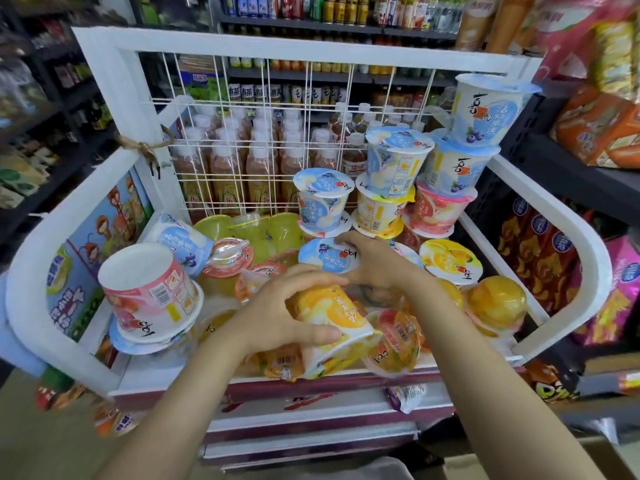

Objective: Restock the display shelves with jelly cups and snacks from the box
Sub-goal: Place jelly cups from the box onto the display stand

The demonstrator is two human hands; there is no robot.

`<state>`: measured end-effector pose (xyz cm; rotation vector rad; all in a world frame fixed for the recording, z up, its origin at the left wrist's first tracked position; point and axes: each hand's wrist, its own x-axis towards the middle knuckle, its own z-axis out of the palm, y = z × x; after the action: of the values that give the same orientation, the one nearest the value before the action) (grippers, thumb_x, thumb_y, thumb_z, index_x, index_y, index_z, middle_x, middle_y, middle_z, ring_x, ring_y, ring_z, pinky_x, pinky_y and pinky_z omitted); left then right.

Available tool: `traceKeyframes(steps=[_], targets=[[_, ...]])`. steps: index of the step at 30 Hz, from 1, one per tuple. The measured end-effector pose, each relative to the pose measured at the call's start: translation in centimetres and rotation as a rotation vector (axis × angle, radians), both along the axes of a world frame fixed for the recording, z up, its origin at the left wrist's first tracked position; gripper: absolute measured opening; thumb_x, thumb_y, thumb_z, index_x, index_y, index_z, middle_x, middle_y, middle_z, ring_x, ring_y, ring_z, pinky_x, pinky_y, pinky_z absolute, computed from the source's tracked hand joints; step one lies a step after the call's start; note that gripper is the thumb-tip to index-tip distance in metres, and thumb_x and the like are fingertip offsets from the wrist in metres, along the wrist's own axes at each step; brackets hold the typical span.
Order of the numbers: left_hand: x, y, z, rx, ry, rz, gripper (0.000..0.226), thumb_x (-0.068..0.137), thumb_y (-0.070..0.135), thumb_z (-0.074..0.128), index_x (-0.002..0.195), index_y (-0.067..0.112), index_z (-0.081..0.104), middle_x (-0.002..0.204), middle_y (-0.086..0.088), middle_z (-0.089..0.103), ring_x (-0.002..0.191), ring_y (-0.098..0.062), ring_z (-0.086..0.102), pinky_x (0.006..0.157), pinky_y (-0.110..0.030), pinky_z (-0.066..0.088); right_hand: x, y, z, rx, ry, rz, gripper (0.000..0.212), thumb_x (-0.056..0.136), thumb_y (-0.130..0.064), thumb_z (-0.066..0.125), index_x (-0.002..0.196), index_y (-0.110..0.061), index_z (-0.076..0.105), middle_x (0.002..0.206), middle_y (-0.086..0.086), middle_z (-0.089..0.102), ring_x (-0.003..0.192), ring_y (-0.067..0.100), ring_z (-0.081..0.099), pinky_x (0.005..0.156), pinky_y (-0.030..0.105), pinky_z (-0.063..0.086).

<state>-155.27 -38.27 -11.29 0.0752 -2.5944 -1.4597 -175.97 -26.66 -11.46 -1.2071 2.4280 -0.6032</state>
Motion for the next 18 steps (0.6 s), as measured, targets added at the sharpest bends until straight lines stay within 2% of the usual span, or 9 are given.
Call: traceKeyframes(steps=[4,6,8,11,13,15,18], targets=[[-0.18,-0.03,0.08,0.049,0.056,0.032,0.03,0.077,0.052,0.072,0.107,0.046,0.074,0.129,0.018,0.054,0.128,-0.001,0.048,0.104,-0.025,0.037,0.17,0.05,0.01,-0.008,-0.016,-0.009,0.106,0.044,-0.08,0.061,0.138,-0.033,0.045,0.137,-0.007,0.053,0.128,0.027,0.044,0.104,0.047,0.043],[-0.16,-0.15,0.2,0.027,0.036,0.038,0.033,0.075,0.061,0.067,0.105,0.049,0.074,0.132,0.018,0.052,0.129,0.001,0.046,0.108,-0.029,0.036,0.26,0.06,0.02,-0.009,-0.022,-0.008,0.106,0.043,-0.079,0.061,0.138,-0.033,0.045,0.137,-0.007,0.053,0.128,0.028,0.044,0.104,0.048,0.043],[0.07,-0.26,0.33,0.01,-0.017,0.018,0.048,0.062,0.067,0.074,0.109,0.053,0.07,0.136,0.02,0.047,0.131,0.004,0.041,0.109,-0.029,0.035,0.21,0.02,-0.04,-0.016,-0.021,-0.001,0.107,0.043,-0.079,0.06,0.138,-0.032,0.045,0.138,-0.006,0.053,0.128,0.028,0.044,0.104,0.048,0.042],[0.42,-0.17,0.48,-0.053,-0.076,-0.02,0.068,0.051,0.063,0.083,0.116,0.055,0.064,0.134,0.027,0.04,0.128,0.01,0.038,0.1,-0.016,0.035,0.19,0.06,-0.12,-0.03,-0.016,0.01,0.107,0.045,-0.079,0.058,0.139,-0.029,0.046,0.138,-0.004,0.054,0.128,0.028,0.045,0.106,0.047,0.04],[0.35,-0.09,0.31,-0.065,-0.033,-0.021,0.063,0.058,0.058,0.082,0.118,0.053,0.063,0.129,0.027,0.042,0.126,0.009,0.041,0.096,-0.012,0.036,0.15,0.09,-0.11,-0.045,-0.022,0.016,0.103,0.05,-0.075,0.064,0.139,-0.027,0.046,0.138,-0.002,0.054,0.128,0.028,0.045,0.107,0.047,0.039],[0.19,-0.11,0.03,-0.039,0.037,0.005,0.054,0.064,0.054,0.079,0.116,0.051,0.066,0.126,0.025,0.048,0.124,0.002,0.048,0.097,-0.015,0.041,0.04,0.02,-0.24,-0.046,-0.022,0.017,0.089,0.064,-0.061,0.077,0.139,-0.025,0.046,0.139,-0.001,0.053,0.13,0.026,0.045,0.109,0.047,0.037],[0.01,-0.47,-0.25,0.146,0.095,0.068,0.045,0.066,0.048,0.078,0.111,0.043,0.072,0.119,0.015,0.061,0.114,-0.008,0.06,0.092,-0.024,0.05,-0.33,0.04,-0.61,-0.049,-0.037,0.011,0.079,0.072,-0.049,0.081,0.14,-0.028,0.046,0.14,-0.003,0.051,0.131,0.026,0.041,0.108,0.047,0.039]])
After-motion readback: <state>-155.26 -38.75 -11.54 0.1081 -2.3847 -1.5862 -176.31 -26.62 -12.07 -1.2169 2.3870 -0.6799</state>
